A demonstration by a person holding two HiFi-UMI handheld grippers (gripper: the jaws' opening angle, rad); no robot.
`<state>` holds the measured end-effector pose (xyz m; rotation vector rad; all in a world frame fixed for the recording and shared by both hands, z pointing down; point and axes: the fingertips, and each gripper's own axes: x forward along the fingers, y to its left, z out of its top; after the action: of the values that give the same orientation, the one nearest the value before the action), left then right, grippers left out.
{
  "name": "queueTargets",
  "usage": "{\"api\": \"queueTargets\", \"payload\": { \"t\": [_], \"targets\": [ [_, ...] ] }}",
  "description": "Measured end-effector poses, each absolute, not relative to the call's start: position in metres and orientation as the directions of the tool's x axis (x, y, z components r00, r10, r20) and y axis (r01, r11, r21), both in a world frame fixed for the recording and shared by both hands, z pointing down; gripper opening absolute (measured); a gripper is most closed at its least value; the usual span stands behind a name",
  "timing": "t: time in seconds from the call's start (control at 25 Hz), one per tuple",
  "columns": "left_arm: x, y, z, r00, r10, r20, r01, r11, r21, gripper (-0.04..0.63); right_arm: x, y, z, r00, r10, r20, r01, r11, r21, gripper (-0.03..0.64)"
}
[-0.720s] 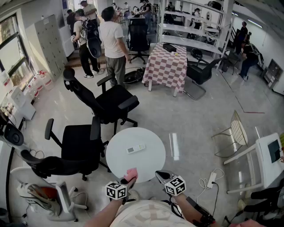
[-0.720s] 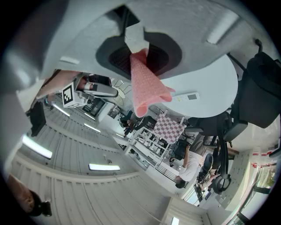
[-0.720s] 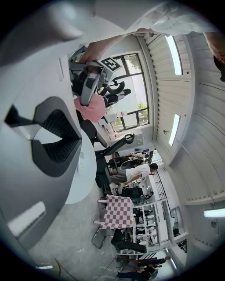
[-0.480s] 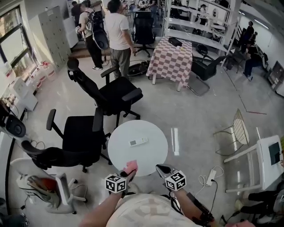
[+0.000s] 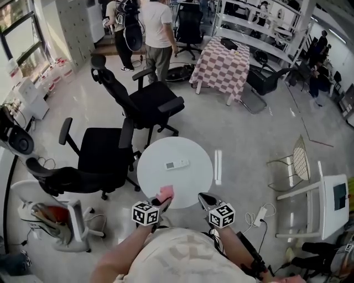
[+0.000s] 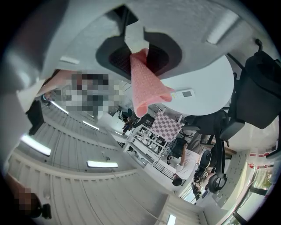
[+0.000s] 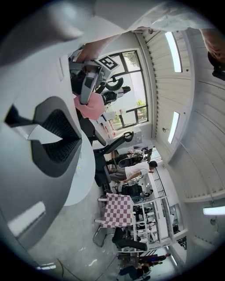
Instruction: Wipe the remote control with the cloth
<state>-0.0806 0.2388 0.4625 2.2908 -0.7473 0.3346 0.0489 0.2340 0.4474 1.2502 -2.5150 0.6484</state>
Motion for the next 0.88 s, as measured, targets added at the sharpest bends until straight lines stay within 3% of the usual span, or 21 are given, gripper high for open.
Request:
{"api": "queueTargets", "payload": {
  "t": [0.88],
  "targets": [
    [-0.110,0.206,0.492,0.797,-0.403,0.450,-0.604,-0.523,0.601,0.044,0.021,0.204,0.478,-0.572,-0.627,0.529,-0.811,0.526,-0.254,0.006]
  ]
}}
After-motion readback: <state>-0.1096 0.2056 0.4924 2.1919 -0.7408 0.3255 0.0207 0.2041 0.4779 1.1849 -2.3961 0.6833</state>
